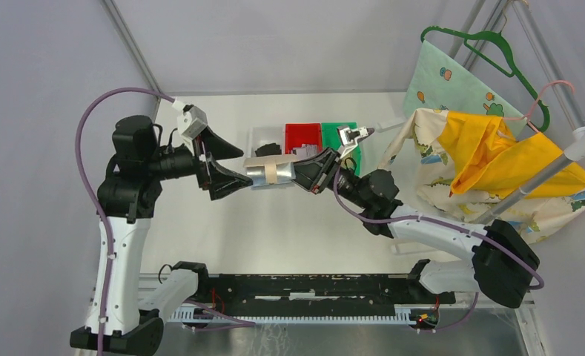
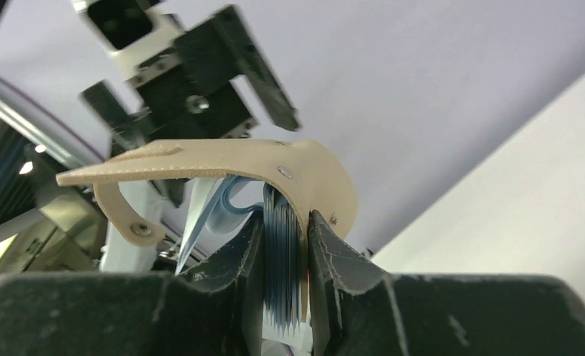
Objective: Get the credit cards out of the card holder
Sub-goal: Remove the credit card from the card holder.
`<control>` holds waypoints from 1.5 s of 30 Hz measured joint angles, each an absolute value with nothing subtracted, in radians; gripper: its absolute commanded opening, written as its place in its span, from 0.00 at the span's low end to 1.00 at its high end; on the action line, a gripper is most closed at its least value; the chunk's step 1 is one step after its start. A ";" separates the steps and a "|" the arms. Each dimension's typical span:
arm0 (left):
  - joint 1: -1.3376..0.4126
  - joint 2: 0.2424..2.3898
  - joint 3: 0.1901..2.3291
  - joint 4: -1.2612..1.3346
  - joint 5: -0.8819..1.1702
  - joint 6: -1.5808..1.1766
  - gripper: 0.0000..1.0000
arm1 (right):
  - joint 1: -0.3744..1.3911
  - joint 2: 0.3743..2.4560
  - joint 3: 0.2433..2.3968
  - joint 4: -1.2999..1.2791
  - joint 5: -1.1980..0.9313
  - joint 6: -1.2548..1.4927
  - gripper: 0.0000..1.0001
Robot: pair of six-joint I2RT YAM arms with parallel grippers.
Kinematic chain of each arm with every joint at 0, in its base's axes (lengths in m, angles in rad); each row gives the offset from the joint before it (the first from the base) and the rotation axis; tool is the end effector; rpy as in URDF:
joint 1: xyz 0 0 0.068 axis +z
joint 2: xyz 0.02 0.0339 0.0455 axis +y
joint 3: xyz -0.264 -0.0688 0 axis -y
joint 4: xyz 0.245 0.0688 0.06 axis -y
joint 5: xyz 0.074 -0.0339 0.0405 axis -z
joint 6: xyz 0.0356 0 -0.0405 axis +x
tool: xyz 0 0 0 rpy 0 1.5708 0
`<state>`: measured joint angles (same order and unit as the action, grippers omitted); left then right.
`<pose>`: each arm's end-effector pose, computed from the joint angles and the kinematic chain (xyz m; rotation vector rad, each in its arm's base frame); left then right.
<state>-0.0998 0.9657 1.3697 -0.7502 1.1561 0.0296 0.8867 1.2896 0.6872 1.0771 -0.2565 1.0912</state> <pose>0.1506 -0.0478 0.4521 0.8784 1.6296 -1.1388 0.1694 0.2220 0.3273 -0.1407 1.3227 1.8735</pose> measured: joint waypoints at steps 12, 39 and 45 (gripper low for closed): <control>-0.101 0.814 1.240 -0.905 1.088 0.559 0.97 | 0.877 1.281 0.736 0.695 -0.295 1.093 0.00; -0.101 0.654 0.994 -0.617 0.911 0.587 0.64 | 0.910 1.379 0.806 0.712 -0.364 1.211 0.01; -0.102 0.676 1.001 -0.517 0.887 0.390 0.45 | 0.910 1.384 0.806 0.749 -0.377 1.215 0.08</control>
